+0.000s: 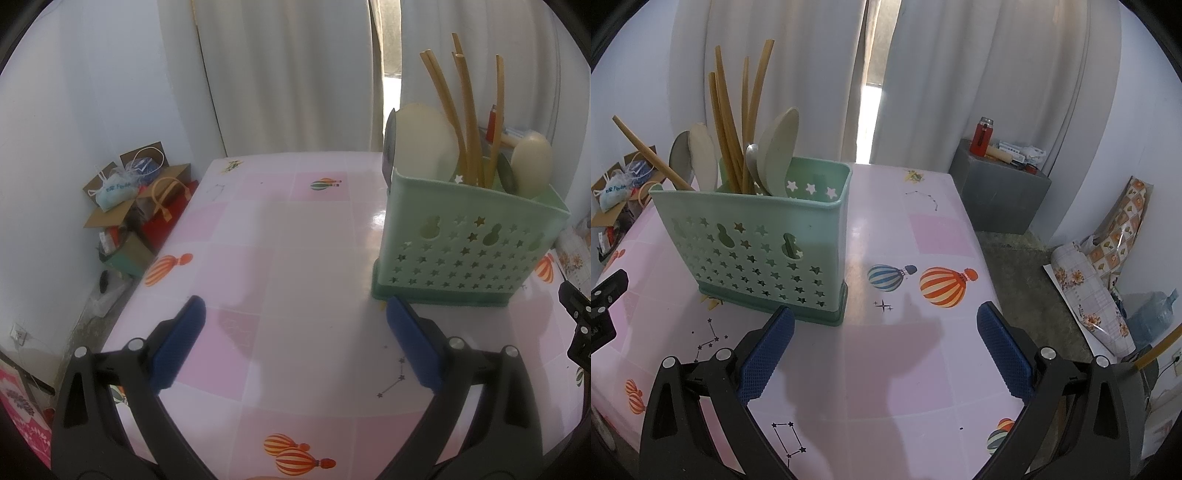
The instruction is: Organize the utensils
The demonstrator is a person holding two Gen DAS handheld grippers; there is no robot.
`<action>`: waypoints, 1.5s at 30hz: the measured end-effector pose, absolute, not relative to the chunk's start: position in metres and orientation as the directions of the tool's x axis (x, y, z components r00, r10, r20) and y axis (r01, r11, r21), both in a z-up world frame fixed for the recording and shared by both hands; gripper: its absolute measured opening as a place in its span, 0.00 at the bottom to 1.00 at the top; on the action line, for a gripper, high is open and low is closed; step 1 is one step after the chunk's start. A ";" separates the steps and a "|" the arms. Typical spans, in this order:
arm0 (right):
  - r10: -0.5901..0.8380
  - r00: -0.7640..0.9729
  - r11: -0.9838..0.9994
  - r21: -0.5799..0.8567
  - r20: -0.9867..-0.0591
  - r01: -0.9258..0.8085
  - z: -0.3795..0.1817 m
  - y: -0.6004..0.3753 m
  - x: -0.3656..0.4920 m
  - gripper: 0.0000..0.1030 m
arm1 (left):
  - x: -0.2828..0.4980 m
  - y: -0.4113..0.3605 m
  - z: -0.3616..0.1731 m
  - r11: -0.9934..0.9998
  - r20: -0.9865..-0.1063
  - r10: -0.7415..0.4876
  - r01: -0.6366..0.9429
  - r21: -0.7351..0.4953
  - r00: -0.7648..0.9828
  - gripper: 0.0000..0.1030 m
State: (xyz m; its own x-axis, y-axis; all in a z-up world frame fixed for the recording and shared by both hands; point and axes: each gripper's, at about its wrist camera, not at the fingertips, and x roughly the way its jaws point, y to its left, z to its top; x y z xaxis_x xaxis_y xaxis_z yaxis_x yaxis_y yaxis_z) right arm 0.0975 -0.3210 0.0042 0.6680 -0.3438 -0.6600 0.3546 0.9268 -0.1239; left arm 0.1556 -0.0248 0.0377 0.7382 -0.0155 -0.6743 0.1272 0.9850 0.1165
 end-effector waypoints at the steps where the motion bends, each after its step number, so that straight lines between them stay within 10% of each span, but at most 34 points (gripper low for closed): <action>1: -0.344 0.668 0.927 -0.124 -0.660 0.354 0.004 -0.321 0.097 0.94 | 0.156 -0.025 0.038 0.985 -0.674 -0.015 0.126 0.115 0.738 0.92; 45: -0.339 0.669 0.927 -0.113 -0.661 0.358 0.006 -0.324 0.098 0.94 | 0.153 -0.022 0.036 0.985 -0.680 -0.012 0.124 0.117 0.733 0.92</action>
State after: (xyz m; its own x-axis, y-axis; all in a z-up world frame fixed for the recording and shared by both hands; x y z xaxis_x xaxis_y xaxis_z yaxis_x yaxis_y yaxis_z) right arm 0.0976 -0.3237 0.0065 0.6695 -0.3390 -0.6610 0.3583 0.9268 -0.1125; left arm 0.1527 -0.0218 0.0362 0.7328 -0.0116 -0.6803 0.1242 0.9853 0.1170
